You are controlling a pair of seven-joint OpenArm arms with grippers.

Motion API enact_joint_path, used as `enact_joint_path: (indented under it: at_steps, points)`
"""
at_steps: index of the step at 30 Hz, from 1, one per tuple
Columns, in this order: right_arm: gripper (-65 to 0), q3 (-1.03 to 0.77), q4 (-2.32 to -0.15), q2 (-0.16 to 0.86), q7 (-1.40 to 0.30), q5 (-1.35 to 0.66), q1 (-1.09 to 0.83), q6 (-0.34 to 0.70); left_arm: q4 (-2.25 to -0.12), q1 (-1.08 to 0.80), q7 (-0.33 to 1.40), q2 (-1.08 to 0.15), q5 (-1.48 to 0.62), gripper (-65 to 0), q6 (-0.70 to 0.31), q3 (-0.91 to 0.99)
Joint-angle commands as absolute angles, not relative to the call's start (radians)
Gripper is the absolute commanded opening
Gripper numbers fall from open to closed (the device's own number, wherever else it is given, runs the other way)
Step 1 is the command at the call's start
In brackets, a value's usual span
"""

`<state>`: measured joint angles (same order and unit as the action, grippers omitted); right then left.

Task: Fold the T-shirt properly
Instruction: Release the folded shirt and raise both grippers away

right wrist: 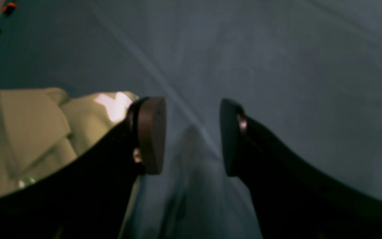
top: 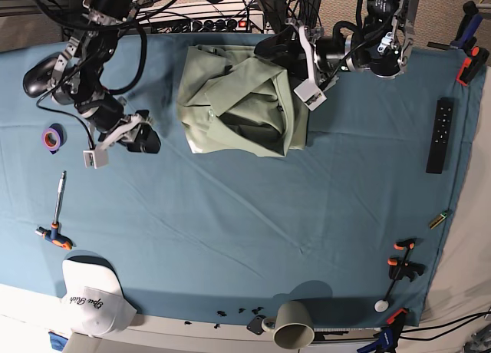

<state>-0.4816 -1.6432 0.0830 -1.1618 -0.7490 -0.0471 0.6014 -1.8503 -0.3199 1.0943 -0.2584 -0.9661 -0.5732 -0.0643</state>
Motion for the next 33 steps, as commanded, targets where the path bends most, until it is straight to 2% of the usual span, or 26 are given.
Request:
enact_joint_path:
  at_steps: [1, 7, 16, 23, 33]
  points:
    - [-38.4, -0.483, -1.647, 0.094, -1.16, -0.788, -0.029, 0.615, -1.869, -0.316, 1.075, -0.263, -0.979, -34.5, -0.579, -0.062]
    - [-38.4, -0.424, -1.621, 0.094, -1.18, -0.838, -0.016, 0.64, -1.869, -0.316, 1.076, -0.264, -0.944, -34.5, -0.57, -0.062]
    - [-38.4, -0.271, -1.621, 0.094, -1.179, -0.786, 0.036, 0.663, -1.902, -0.325, 1.076, -0.286, -0.804, -34.5, -0.471, -0.062]
    - [-38.4, -0.262, -1.621, 0.094, -1.175, -0.758, 0.082, 0.662, -1.998, -0.385, 1.072, -0.316, -0.723, -34.5, -0.441, -0.062]
    - [-38.4, -0.262, -1.621, 0.094, -1.175, -0.758, 0.083, 0.663, -2.004, -0.405, 1.056, -0.319, -0.616, -34.5, -0.406, -0.062]
